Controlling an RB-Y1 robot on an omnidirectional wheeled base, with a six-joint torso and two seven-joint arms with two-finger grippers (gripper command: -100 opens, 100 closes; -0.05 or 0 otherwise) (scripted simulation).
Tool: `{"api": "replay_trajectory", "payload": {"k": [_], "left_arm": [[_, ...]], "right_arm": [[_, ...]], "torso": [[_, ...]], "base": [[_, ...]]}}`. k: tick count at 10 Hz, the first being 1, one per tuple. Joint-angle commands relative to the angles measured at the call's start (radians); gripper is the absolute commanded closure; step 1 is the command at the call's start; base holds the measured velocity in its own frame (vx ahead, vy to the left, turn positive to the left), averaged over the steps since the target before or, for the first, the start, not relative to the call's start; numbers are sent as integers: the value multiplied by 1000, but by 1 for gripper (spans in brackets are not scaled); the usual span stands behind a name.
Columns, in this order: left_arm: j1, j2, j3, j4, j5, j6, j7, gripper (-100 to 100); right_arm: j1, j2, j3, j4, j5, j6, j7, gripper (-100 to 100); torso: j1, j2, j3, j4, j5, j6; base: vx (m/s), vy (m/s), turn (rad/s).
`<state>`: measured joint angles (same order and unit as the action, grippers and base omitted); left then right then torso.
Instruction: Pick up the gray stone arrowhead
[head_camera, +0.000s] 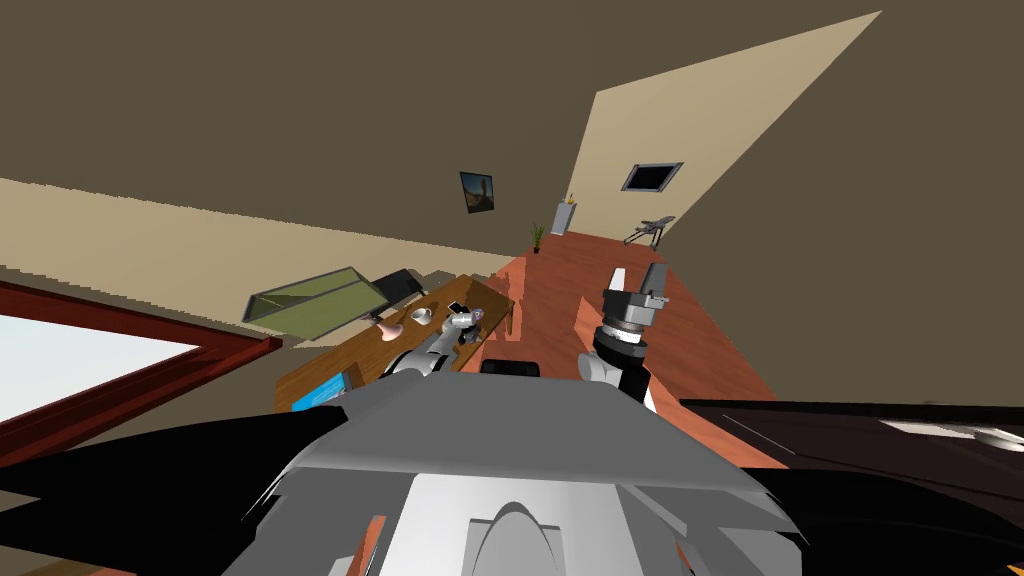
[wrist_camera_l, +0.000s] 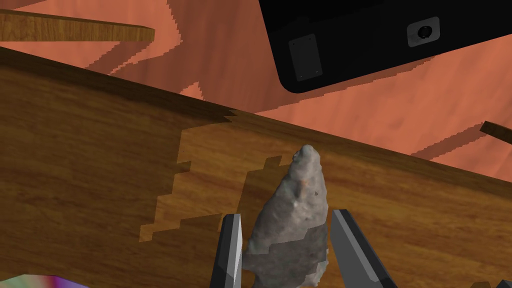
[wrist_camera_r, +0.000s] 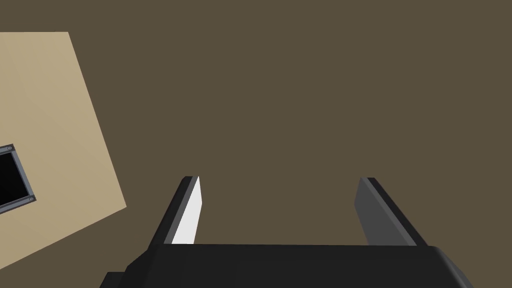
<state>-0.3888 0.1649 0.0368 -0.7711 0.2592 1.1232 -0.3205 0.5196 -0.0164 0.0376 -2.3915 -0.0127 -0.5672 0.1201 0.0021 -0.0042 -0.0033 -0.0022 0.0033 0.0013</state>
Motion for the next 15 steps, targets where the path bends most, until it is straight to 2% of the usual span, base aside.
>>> {"api": "replay_trajectory", "payload": {"k": [1, 2, 3, 5, 7, 8, 9, 10, 11, 12, 15], "left_arm": [[-15, 10, -3, 34, 13, -9, -6, 100], [-47, 31, -8, 76, 41, -23, -17, 100], [-47, 31, -8, 84, 41, -23, -17, 100], [-112, 74, -19, 161, 96, -51, -38, 100], [-112, 74, -19, 180, 96, -51, -38, 100], [-144, 95, -25, 214, 124, -65, -48, 100], [-144, 95, -25, 235, 124, -65, -48, 100], [-177, 116, -30, 276, 151, -79, -59, 100], [-177, 116, -30, 285, 151, -79, -59, 100], [-209, 137, -36, 322, 179, -93, -69, 100], [-210, 138, -34, 330, 179, -93, -71, 100]], "right_arm": [[0, 0, 0, 0, 0, 0, 0, 0], [0, 0, 0, 0, 0, 0, 0, 0], [0, 0, 0, 0, 0, 0, 0, 0], [0, 0, 0, 0, 0, 0, 0, 0], [0, 0, 0, 0, 0, 0, 0, 0], [0, 0, 0, 0, 0, 0, 0, 0], [0, 0, 0, 0, 0, 0, 0, 0], [0, 0, 0, 0, 0, 0, 0, 0], [0, 0, 0, 0, 0, 0, 0, 0], [0, 0, 0, 0, 0, 0, 0, 0], [0, 0, 0, 0, 0, 0, 0, 0]], "torso": [[0, 0, 0, 0, 0, 0], [0, 0, 0, 0, 0, 0], [0, 0, 0, 0, 0, 0], [0, 0, 0, 0, 0, 0], [0, 1, 1, 1, 0, 0], [1, 0, 0, 0, 0, -1], [1, 0, 0, 0, 0, -1], [1, 0, 0, 0, 0, -1], [0, 0, 0, 0, 0, -1], [0, 0, 0, 0, 0, -1], [1, -1, 0, 0, 0, -1]], "base": [[-32, -27, -14], [-35, -33, -32], [-29, -22, -14], [-48, -40, -42], [-29, -21, -6], [-27, -25, -34], [-25, -21, -16], [-37, -23, -30], [-32, -26, -18], [-50, -48, -27], [-15, -13, -5]]}}
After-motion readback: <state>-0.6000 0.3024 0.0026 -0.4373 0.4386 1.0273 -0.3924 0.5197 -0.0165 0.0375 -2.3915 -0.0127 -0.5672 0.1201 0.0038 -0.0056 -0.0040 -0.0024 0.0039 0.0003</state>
